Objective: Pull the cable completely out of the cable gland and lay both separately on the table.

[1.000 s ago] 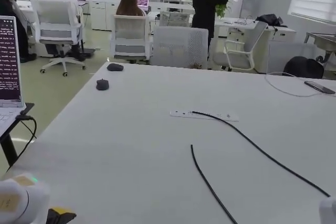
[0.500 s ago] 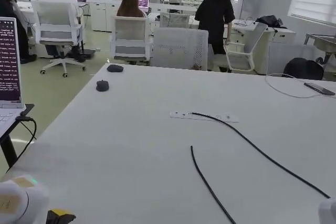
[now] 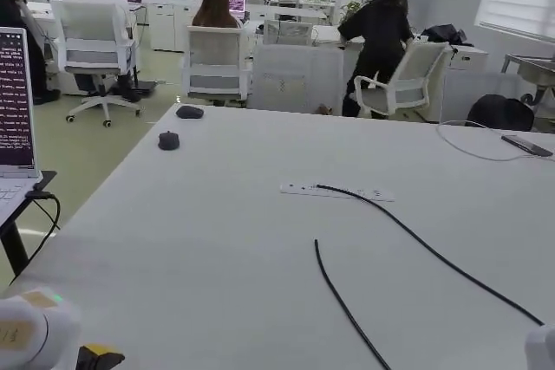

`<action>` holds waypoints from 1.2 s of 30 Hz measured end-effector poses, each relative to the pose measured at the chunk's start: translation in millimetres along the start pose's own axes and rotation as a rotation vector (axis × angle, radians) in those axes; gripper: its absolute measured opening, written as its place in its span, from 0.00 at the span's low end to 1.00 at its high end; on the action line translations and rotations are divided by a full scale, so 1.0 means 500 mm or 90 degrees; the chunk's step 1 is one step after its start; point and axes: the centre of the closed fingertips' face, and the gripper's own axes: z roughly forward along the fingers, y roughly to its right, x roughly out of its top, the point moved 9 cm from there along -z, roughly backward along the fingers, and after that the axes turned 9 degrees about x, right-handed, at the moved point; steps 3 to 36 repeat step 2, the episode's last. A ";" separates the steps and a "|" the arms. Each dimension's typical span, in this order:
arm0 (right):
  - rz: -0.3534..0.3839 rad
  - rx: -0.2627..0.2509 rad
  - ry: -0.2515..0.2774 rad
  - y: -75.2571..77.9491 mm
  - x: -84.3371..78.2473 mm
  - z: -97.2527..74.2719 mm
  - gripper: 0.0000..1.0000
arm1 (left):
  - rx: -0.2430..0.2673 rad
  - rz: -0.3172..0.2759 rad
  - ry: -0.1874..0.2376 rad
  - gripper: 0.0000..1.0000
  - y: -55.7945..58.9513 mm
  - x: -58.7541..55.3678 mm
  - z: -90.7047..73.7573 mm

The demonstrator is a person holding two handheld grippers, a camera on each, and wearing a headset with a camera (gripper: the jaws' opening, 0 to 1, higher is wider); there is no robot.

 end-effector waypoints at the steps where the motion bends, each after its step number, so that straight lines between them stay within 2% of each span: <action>1: 0.000 0.000 0.000 0.000 0.000 0.000 0.38 | 0.000 0.000 0.000 0.36 0.000 0.000 0.000; 36: 0.000 0.000 0.000 0.000 0.000 0.000 0.38 | 0.001 0.000 -0.001 0.36 0.000 0.000 0.000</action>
